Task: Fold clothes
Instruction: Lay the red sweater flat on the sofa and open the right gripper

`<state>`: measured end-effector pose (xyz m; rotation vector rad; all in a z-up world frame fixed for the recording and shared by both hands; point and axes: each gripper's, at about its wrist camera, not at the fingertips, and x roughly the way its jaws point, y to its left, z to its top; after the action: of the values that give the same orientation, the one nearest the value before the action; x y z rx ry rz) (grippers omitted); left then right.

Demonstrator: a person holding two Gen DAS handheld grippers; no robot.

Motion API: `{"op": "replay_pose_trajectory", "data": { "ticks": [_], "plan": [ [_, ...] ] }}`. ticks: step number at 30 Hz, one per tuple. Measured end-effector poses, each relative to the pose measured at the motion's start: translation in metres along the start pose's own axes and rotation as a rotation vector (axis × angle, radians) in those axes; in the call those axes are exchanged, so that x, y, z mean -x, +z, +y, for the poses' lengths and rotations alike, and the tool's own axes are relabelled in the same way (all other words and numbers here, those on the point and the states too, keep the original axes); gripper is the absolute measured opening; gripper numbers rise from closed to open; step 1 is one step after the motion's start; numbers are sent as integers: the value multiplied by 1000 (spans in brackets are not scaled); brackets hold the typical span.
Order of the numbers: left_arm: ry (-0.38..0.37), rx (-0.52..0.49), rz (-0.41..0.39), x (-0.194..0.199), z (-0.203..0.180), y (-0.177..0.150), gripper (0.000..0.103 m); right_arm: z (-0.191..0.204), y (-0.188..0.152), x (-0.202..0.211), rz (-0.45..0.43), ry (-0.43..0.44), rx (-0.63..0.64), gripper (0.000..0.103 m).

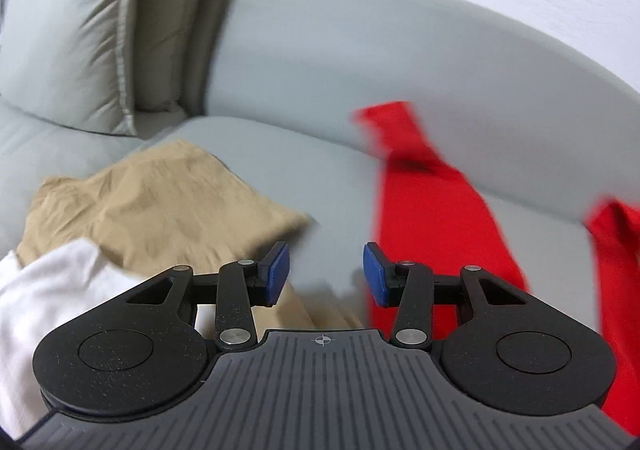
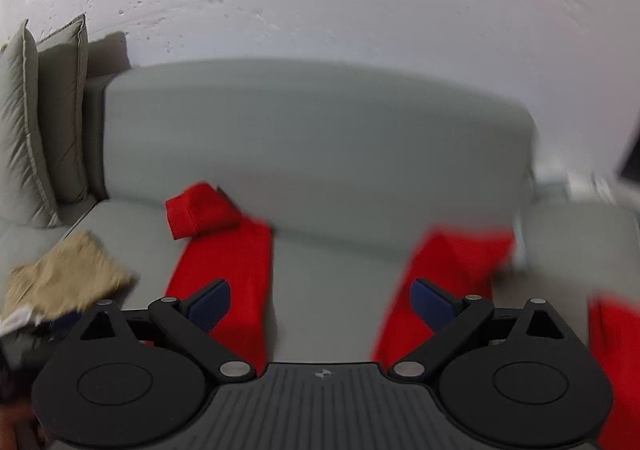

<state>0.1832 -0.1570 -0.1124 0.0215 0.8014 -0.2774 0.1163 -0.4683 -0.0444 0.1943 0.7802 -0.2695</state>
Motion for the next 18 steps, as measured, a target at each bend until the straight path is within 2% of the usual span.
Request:
{"op": "replay_pose_trajectory", "data": {
  "ticks": [1,2,3,6,7,8,9,11,13,14,16,18],
  "plan": [
    [-10,-14,10,5,-3,-4,51,-11,-22,12,29,9,-45,97],
    [-39,-54,42,20,-11,-15,51,-29,-63,30,80,25,-132,97],
    [-67,-96,74,36,-20,-28,52,-38,-84,39,100,32,-180,96],
    [-96,-241,177,88,-42,-88,52,-60,-156,68,156,42,-315,92],
    [-100,-247,186,92,-44,-94,52,-60,-166,72,159,48,-321,91],
    [-118,-256,221,110,-47,-116,52,-63,-192,83,165,60,-326,90],
    [-127,-242,232,118,-48,-127,52,-62,-201,86,166,65,-314,87],
    [-138,-206,230,133,-54,-143,51,-59,-218,91,153,70,-272,76],
    [-134,-167,201,144,-58,-155,52,-56,-238,94,133,74,-218,56],
    [-128,-143,180,149,-59,-162,52,-54,-248,93,117,80,-198,50],
    [-124,-118,143,153,-60,-168,52,-53,-253,90,104,89,-211,33],
    [-125,-125,107,154,-64,-172,49,-52,-262,86,85,102,-230,29]
  ]
}}
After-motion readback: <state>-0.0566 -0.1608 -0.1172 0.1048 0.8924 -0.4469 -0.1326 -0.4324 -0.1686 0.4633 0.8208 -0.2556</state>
